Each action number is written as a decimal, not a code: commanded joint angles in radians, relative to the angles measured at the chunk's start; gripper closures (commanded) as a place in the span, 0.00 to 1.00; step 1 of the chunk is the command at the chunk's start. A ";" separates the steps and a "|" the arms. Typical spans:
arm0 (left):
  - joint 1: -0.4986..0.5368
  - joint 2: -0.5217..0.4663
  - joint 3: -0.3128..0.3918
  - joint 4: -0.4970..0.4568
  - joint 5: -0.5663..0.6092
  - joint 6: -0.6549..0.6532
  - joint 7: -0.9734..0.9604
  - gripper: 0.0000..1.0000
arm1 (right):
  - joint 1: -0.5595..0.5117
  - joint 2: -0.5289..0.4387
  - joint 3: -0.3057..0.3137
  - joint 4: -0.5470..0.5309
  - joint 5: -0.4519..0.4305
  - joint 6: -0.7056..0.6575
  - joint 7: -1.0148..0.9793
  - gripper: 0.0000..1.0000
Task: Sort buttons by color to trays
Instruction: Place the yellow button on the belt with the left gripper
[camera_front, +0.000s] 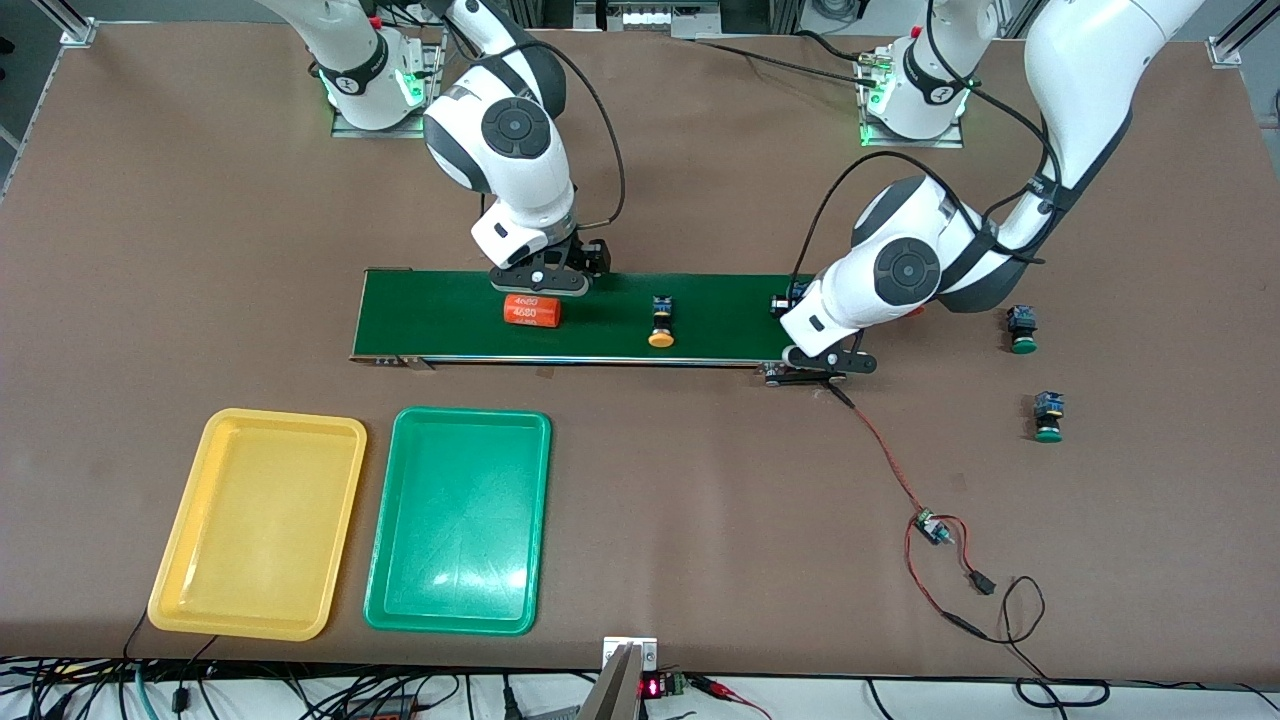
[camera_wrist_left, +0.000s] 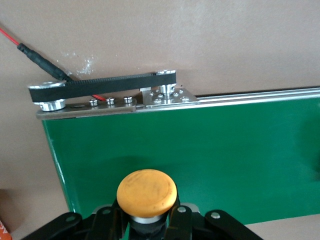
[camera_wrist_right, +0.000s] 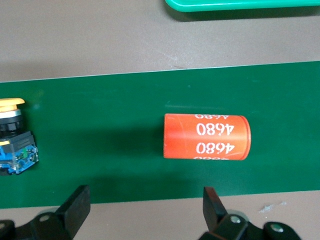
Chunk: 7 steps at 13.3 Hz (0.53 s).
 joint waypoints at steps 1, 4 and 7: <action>-0.016 0.007 0.013 -0.012 0.006 0.042 -0.018 0.73 | 0.005 0.010 -0.004 0.023 -0.018 -0.012 0.002 0.00; -0.017 0.007 0.024 -0.018 0.006 0.053 -0.023 0.34 | 0.006 0.010 -0.006 0.030 -0.041 -0.017 0.009 0.00; -0.001 -0.022 0.021 -0.004 0.006 0.038 -0.018 0.00 | -0.005 0.013 -0.006 0.043 -0.046 -0.020 0.001 0.00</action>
